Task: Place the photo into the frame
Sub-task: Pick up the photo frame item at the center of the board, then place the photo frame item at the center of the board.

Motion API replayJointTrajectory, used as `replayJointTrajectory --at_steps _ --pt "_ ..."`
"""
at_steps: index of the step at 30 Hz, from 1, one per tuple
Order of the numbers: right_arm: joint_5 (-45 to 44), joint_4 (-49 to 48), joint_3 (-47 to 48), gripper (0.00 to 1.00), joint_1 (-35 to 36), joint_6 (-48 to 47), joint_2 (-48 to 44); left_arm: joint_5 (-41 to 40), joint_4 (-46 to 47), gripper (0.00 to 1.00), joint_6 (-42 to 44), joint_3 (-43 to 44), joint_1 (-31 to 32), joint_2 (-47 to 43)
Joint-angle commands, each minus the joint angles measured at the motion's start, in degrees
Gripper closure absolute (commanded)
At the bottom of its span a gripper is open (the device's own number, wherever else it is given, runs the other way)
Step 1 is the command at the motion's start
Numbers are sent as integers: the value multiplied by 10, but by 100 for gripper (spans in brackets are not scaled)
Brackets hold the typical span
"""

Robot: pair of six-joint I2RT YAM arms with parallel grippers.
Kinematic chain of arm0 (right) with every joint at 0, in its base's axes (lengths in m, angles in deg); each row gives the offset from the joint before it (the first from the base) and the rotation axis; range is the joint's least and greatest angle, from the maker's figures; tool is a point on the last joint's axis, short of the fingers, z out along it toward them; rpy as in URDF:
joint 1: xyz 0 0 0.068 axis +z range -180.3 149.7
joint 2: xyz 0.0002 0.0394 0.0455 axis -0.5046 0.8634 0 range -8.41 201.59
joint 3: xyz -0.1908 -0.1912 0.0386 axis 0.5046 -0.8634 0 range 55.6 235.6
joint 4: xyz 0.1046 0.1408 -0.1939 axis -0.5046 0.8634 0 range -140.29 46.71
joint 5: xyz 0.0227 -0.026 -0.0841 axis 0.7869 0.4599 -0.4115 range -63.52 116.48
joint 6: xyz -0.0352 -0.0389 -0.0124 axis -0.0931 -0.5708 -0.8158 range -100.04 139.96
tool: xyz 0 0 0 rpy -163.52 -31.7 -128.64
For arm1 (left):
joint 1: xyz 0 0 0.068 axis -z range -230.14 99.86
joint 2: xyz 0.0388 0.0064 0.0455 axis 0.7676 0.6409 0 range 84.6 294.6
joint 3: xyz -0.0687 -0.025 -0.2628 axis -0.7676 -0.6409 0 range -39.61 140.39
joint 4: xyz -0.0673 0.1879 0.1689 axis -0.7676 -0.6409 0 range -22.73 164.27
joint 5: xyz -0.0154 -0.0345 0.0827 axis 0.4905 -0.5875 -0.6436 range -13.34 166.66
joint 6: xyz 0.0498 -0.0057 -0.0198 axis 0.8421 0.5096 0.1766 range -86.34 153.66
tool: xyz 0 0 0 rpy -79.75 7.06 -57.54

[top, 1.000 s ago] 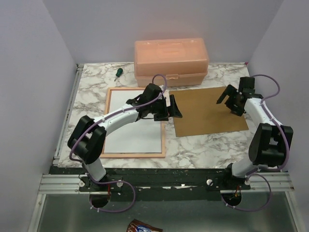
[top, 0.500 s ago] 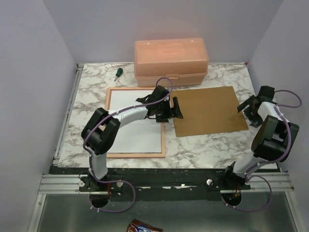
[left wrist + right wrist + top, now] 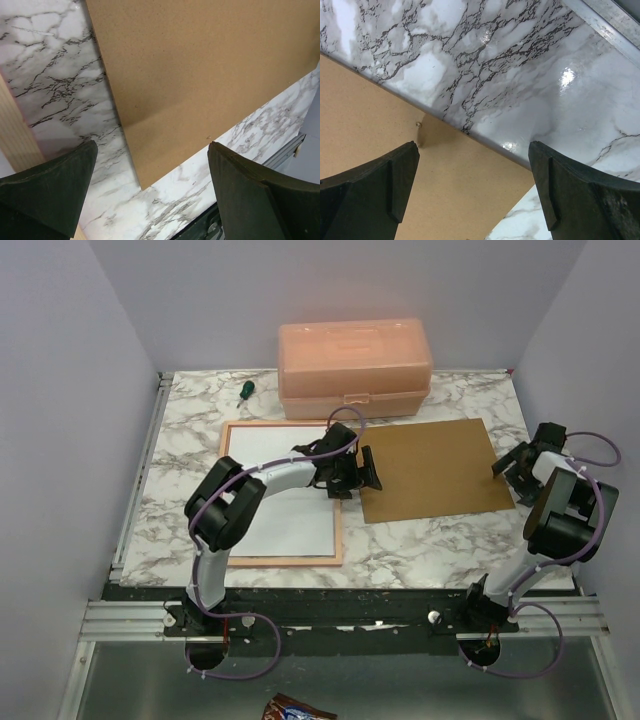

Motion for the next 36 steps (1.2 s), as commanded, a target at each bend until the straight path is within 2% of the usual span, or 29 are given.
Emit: replayJointTrajectory --at_steps 1,8,16,20,30,36 --pt "58 -13 -18 0 -5 11 37 9 19 5 -14 11 5 27" --pt "156 -22 -39 0 -5 20 38 37 42 6 -29 31 5 57" --pt "246 -28 -75 1 -4 19 23 60 85 6 -23 16 6 21" --pt "256 -27 -93 1 -4 16 5 80 67 8 -8 31 8 -3" --pt "294 -8 -107 1 -4 13 -53 69 -36 8 51 80 24 -85" --pt "328 -4 -118 1 15 1 -71 41 -84 8 58 56 28 -136"
